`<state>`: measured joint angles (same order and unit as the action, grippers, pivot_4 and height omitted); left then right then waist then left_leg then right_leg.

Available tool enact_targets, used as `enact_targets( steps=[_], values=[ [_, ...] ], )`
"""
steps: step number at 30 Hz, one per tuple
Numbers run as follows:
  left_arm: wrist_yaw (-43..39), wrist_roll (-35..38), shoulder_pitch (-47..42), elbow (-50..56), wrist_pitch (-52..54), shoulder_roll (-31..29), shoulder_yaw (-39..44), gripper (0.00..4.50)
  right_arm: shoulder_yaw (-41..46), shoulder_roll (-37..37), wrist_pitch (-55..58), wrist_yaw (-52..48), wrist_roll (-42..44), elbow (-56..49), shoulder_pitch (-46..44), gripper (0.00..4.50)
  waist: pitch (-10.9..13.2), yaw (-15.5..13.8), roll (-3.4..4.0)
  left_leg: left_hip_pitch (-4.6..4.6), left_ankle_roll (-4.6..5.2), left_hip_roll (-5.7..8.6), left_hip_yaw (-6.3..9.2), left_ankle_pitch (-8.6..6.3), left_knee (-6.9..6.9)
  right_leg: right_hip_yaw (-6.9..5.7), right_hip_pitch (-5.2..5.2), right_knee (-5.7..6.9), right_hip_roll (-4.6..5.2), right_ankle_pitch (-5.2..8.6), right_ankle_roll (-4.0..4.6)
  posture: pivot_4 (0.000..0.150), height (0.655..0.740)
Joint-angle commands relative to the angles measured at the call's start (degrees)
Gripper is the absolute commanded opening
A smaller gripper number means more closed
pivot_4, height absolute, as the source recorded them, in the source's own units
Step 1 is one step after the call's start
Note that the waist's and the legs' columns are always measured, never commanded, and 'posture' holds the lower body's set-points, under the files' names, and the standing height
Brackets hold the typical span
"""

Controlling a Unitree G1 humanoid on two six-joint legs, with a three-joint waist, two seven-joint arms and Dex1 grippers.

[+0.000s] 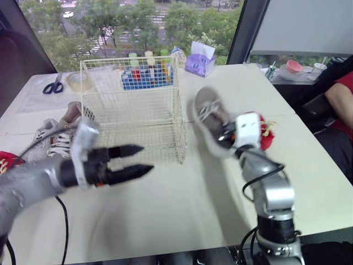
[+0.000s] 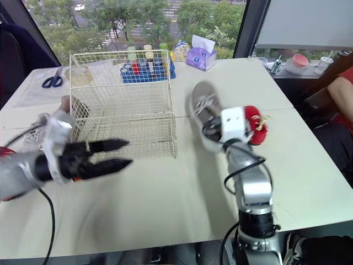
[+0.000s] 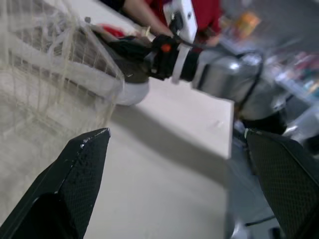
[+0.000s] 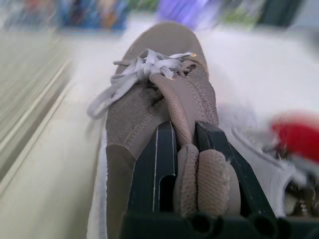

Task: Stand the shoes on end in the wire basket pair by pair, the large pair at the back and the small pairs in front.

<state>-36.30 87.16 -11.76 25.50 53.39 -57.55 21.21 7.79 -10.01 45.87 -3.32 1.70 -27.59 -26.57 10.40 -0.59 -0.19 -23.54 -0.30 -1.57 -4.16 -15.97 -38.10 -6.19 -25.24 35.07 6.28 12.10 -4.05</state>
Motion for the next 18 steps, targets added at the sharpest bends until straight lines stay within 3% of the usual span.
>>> enact_targets(
  steps=[1, 6, 10, 14, 18],
  values=[
    [-2.3, 3.5, -6.4, -7.4, 1.4, -1.2, 1.7, 4.5, 4.6, -3.5, -1.2, -1.7, 3.1, -12.5, -5.7, 0.12, 0.0, 0.0, -0.05, 0.02, -0.01, -0.01, -0.03, 0.0, 0.06, 0.0, 0.03, 0.02, -0.06, 0.0, 0.0, 0.15, 0.74],
    [-4.7, -3.9, -28.5, -26.5, 0.4, 3.0, -4.0, 4.5, 2.1, -17.8, -4.6, -14.0, 6.0, -17.6, -11.9, 0.12, -0.1, 0.0, -0.22, 0.09, 0.01, -0.08, -0.03, -0.05, 0.17, -0.02, 0.19, -0.1, -0.33, 0.06, 0.0, 0.15, 0.74],
    [-14.6, -15.5, -45.2, -42.8, -1.7, 4.5, -9.2, 4.5, -0.2, -29.7, -17.8, -25.2, 4.8, -13.5, -13.0, 0.12, 0.1, 0.3, -0.59, 0.19, 0.01, -0.08, -0.03, -0.05, 0.07, -0.01, 0.38, -0.18, -0.34, 0.18, -0.21, 0.15, 0.74],
    [-28.4, -30.0, -57.6, -57.9, -7.2, 4.2, -15.9, 4.5, -0.2, -34.3, -29.8, -30.3, 4.8, -8.4, -15.0, 0.12, 0.2, 0.4, -0.85, 0.2, 0.0, -0.08, -0.04, -0.05, 0.02, 0.0, 0.44, -0.24, -0.37, 0.17, -0.21, 0.15, 0.74],
    [-37.7, -39.8, -67.0, -69.9, -11.2, 6.0, -19.1, 4.5, -1.0, -34.2, -35.0, -31.9, 5.4, -5.8, -16.8, 0.12, 0.3, 0.4, -0.93, 0.14, 0.0, -0.09, -0.09, -0.04, 0.0, 0.02, 0.37, -0.2, -0.37, 0.17, -0.2, 0.15, 0.74]
  ],
)
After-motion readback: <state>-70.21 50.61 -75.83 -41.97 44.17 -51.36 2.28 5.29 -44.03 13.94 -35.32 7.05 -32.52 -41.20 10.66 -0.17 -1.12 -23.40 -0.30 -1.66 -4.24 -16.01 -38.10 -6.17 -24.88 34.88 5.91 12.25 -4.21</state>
